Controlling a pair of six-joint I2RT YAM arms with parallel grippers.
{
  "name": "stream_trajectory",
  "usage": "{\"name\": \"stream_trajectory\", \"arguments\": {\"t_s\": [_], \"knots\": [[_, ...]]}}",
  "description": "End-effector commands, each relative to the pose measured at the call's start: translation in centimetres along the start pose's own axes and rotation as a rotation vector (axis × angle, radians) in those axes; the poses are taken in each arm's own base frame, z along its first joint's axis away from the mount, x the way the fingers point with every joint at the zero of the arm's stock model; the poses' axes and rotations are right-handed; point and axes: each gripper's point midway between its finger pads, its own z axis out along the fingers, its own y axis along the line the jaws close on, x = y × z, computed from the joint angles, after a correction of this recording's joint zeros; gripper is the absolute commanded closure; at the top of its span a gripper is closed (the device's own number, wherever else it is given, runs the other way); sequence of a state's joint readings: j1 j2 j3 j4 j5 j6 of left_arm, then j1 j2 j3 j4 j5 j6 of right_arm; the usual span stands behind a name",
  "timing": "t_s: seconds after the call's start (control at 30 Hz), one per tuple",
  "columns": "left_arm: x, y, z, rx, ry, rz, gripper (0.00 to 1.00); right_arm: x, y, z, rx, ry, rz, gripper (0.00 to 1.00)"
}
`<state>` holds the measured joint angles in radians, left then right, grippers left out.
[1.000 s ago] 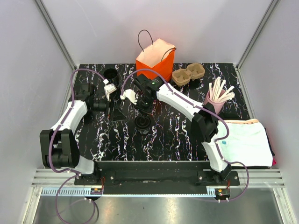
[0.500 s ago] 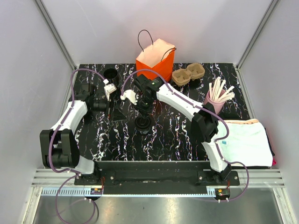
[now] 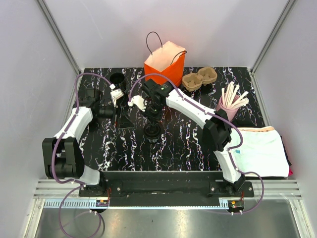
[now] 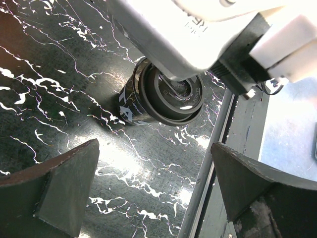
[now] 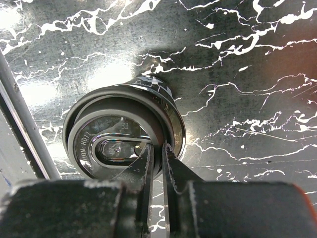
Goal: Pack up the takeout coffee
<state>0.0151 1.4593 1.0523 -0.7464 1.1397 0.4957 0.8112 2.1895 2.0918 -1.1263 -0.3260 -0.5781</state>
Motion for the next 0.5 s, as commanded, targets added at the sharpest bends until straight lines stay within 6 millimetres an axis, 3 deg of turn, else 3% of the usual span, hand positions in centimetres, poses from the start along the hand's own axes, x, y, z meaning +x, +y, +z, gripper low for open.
{"name": "stream_trajectory", "arguments": {"t_s": [0.0, 0.47], "knots": [[-1.0, -0.9, -0.1, 0.018, -0.032, 0.056, 0.01, -1.0, -0.3, -2.5, 0.057, -0.030, -0.019, 0.91], [-0.9, -0.9, -0.2, 0.017, -0.033, 0.059, 0.01, -2.7, 0.0, -4.3, 0.117, -0.081, -0.061, 0.93]]}}
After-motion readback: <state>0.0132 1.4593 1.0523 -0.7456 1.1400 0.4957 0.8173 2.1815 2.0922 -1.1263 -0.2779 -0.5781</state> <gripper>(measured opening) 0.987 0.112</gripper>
